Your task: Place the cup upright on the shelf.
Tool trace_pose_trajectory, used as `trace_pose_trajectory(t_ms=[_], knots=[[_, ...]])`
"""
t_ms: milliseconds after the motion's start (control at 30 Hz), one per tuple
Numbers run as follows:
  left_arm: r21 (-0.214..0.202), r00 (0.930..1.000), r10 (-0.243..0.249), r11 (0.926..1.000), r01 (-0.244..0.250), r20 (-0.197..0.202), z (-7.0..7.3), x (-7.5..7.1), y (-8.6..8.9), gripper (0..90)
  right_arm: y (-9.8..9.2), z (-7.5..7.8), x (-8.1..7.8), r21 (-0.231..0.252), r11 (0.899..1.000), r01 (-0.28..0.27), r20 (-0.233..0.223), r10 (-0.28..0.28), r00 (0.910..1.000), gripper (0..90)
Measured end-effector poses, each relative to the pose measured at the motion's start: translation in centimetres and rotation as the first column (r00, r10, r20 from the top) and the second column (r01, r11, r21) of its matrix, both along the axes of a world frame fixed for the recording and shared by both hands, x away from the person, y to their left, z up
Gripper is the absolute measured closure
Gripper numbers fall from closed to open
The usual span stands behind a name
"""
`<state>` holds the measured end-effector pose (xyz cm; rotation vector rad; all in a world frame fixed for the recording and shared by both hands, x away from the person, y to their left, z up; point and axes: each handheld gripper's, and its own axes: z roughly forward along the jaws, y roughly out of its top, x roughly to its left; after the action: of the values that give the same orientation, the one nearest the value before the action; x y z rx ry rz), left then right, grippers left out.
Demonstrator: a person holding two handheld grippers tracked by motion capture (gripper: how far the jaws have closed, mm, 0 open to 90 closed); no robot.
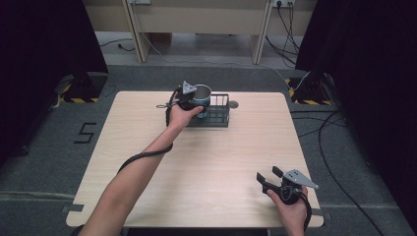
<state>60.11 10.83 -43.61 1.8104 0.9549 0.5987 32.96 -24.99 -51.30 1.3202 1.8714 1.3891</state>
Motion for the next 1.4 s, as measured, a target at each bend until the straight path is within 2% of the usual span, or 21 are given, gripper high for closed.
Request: trace_pose_trajectory(t_ms=[100,300,467,667,767,1233,1400], knots=[[0.004,1.0000,0.006,1.0000,-0.006,-0.006,0.1,0.0,0.0,14.0,0.0,0.0,0.0,-0.004,1.000,-0.001,0.003,0.001,1.0000,26.2],[-0.014,0.9994,0.012,0.9998,-0.013,-0.032,0.3,-0.4,0.4,14.0,0.0,0.0,0.0,0.002,1.000,-0.002,-0.006,0.002,1.0000,26.2],[-0.010,0.9994,0.009,0.9999,-0.009,-0.033,0.5,-0.7,0.5,14.0,0.0,0.0,0.0,0.000,1.000,-0.002,-0.005,0.002,1.0000,26.2],[0.003,0.9997,0.000,1.0000,0.000,-0.024,0.5,-1.0,1.0,14.1,0.0,0.0,0.0,0.001,1.000,0.000,-0.006,0.000,1.0000,26.2],[-0.003,0.9998,0.001,1.0000,-0.001,-0.021,0.6,-1.3,1.2,14.1,0.0,0.0,0.0,0.002,1.000,0.000,-0.007,0.000,1.0000,26.2],[-0.001,0.9994,-0.018,0.9998,0.018,0.030,1.9,-3.4,2.5,14.2,0.1,0.0,0.0,0.001,1.000,0.003,-0.009,-0.003,1.0000,26.2],[0.003,0.9992,-0.018,0.9998,0.018,0.035,2.0,-3.8,3.2,14.2,0.0,0.0,0.1,0.001,1.000,0.003,-0.008,-0.003,1.0000,26.2]])
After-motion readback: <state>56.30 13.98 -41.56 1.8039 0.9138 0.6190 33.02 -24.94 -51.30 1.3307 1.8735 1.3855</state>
